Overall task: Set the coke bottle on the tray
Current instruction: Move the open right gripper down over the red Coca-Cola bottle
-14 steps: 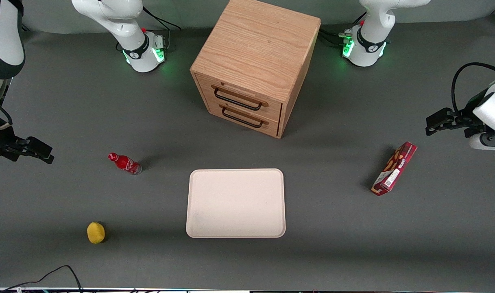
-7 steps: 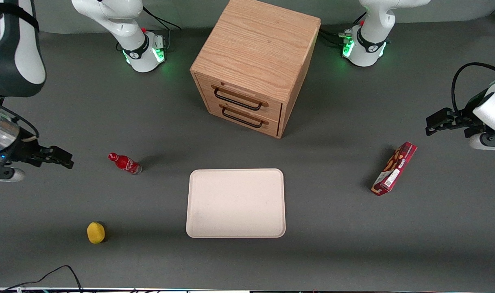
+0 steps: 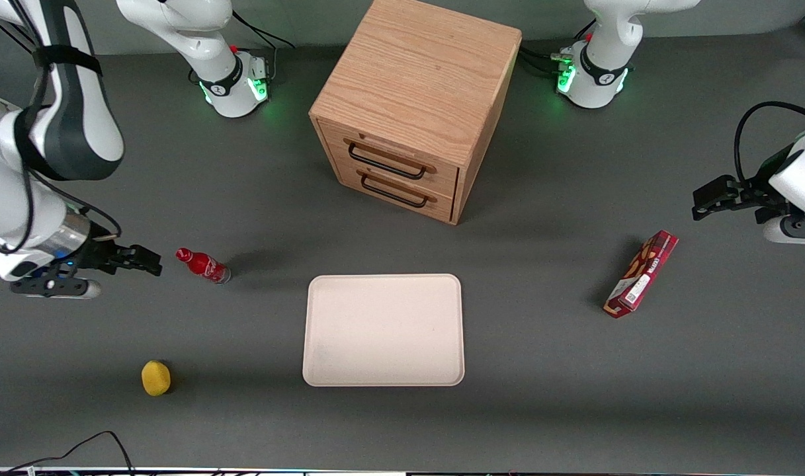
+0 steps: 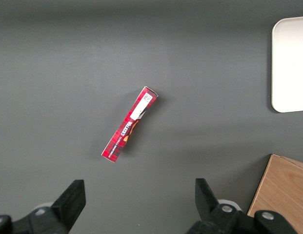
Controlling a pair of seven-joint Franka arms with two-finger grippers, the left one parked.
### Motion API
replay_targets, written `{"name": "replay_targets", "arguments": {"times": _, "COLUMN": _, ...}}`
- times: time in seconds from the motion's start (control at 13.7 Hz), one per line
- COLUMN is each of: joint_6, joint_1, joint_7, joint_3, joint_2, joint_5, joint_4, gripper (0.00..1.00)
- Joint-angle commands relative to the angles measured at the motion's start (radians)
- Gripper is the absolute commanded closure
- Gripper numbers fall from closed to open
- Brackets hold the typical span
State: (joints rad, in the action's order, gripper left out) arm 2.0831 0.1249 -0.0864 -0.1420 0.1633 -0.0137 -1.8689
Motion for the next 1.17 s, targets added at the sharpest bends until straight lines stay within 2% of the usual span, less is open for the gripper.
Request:
{"name": "replay_targets", "arguments": {"times": 0.0, "joint_6": 0.046, "joint_1": 0.001, "joint_7": 0.027, "joint_3": -0.014, "joint_2": -0.03, "joint_5": 0.003, "joint_4": -0.081, "gripper": 0.0}}
{"name": "replay_targets", "arguments": {"times": 0.22, "joint_6": 0.066, "joint_1": 0.005, "joint_7": 0.043, "joint_3": -0.021, "joint_2": -0.025, "joint_5": -0.008, "joint_4": -0.145, "gripper": 0.0}}
{"name": "replay_targets", "arguments": {"times": 0.44, "joint_6": 0.161, "joint_1": 0.007, "joint_7": 0.042, "joint_3": -0.021, "joint_2": -0.053, "joint_5": -0.008, "joint_4": -0.246, "gripper": 0.03}}
{"name": "replay_targets", "arguments": {"times": 0.58, "joint_6": 0.176, "joint_1": 0.009, "joint_7": 0.04, "joint_3": -0.021, "joint_2": -0.059, "joint_5": -0.005, "joint_4": -0.269, "gripper": 0.15}}
{"name": "replay_targets", "arguments": {"times": 0.66, "joint_6": 0.175, "joint_1": 0.009, "joint_7": 0.04, "joint_3": -0.021, "joint_2": -0.061, "joint_5": -0.003, "joint_4": -0.27, "gripper": 0.25}}
{"name": "replay_targets", "arguments": {"times": 0.73, "joint_6": 0.173, "joint_1": 0.009, "joint_7": 0.04, "joint_3": -0.021, "joint_2": -0.062, "joint_5": -0.003, "joint_4": -0.273, "gripper": 0.29}}
{"name": "replay_targets", "arguments": {"times": 1.09, "joint_6": 0.186, "joint_1": 0.009, "joint_7": 0.04, "joint_3": -0.021, "joint_2": -0.061, "joint_5": 0.001, "joint_4": -0.306, "gripper": 0.32}}
